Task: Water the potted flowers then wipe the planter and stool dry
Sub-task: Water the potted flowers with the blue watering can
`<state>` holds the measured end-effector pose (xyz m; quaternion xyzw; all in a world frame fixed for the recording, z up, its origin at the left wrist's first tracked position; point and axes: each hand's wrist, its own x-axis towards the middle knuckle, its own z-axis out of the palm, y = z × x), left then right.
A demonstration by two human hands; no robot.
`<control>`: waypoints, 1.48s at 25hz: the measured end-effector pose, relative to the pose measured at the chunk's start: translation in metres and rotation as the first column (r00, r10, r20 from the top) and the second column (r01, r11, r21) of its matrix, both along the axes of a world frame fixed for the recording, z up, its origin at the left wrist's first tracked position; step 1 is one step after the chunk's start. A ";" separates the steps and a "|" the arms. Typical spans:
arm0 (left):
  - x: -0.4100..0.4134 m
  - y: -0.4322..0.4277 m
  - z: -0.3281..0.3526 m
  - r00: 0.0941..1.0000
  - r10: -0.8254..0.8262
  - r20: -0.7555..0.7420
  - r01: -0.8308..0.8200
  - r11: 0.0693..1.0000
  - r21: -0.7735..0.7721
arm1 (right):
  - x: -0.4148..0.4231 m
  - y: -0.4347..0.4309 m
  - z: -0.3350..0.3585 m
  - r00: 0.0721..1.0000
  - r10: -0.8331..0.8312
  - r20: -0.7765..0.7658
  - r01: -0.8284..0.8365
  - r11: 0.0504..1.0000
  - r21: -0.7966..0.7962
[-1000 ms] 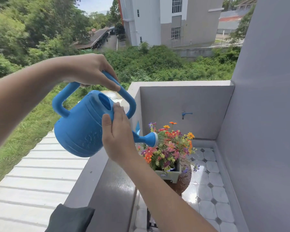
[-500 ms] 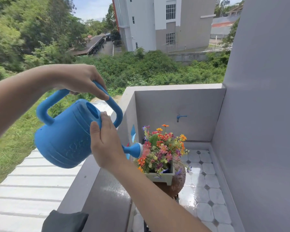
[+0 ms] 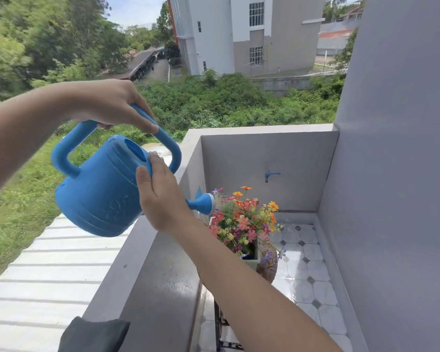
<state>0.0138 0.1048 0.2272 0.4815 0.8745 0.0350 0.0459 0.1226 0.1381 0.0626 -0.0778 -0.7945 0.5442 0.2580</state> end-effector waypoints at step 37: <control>-0.009 -0.112 -0.160 0.666 -0.066 0.743 -0.574 0.592 0.567 | 0.000 -0.001 -0.049 0.953 0.090 0.288 -0.241 0.801 0.548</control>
